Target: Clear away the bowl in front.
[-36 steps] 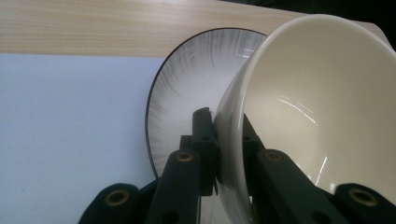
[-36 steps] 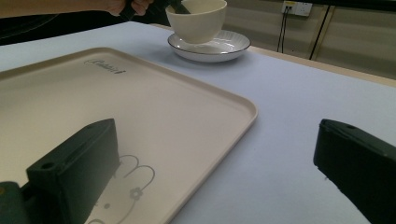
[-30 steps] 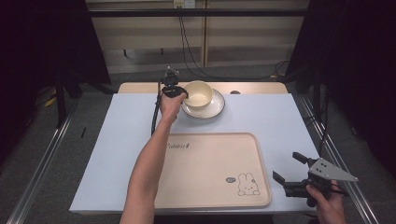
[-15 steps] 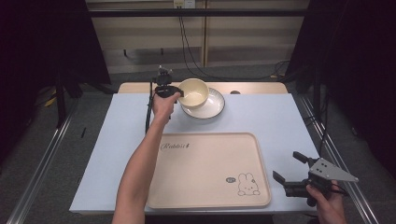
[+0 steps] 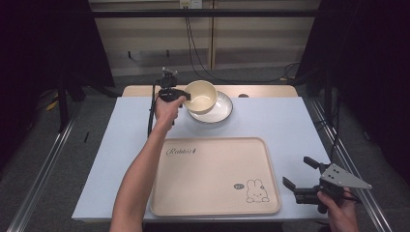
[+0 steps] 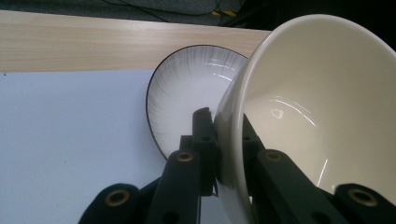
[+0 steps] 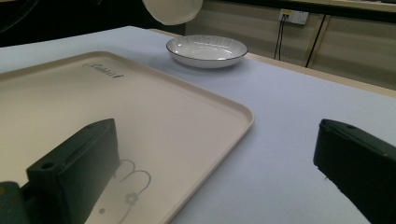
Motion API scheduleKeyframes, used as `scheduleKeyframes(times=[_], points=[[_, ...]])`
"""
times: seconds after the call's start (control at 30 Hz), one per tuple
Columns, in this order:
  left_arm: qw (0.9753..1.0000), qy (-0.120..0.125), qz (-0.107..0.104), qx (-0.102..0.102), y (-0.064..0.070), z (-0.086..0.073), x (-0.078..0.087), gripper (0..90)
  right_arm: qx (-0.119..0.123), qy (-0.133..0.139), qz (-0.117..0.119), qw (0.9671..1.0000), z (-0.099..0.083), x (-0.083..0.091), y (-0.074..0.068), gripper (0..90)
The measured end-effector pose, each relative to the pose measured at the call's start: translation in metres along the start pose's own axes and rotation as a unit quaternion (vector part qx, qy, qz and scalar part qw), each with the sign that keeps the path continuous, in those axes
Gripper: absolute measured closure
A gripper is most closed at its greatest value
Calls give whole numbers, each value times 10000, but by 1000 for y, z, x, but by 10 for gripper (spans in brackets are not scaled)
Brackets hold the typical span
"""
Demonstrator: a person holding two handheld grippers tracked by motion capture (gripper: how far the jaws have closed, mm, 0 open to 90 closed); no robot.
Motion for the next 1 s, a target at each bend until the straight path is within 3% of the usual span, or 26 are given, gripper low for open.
scheduleKeyframes(times=[0.6,0.7,0.87,1.0], points=[[9992,-37,-319,-226,18,-14,13,837,29,-2,20,10000,0,0,-1,0],[9991,62,-387,-139,23,-17,12,837,37,1,14,10000,0,0,0,0],[9983,-110,-453,-337,30,-20,12,837,24,1,21,10000,0,0,0,0],[9980,-165,-484,-368,37,-23,11,837,18,12,-2,10000,0,0,0,0]])
Point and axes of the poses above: each handheld gripper's, and its own axes: x roughly backward along the jaws, z roughly out of its top, y roughly to its right, the point moved 1 cm from there along -x, roughly forward along the jaws, and after that the axes turned 4 degrees about -x, right-handed, at the moved point
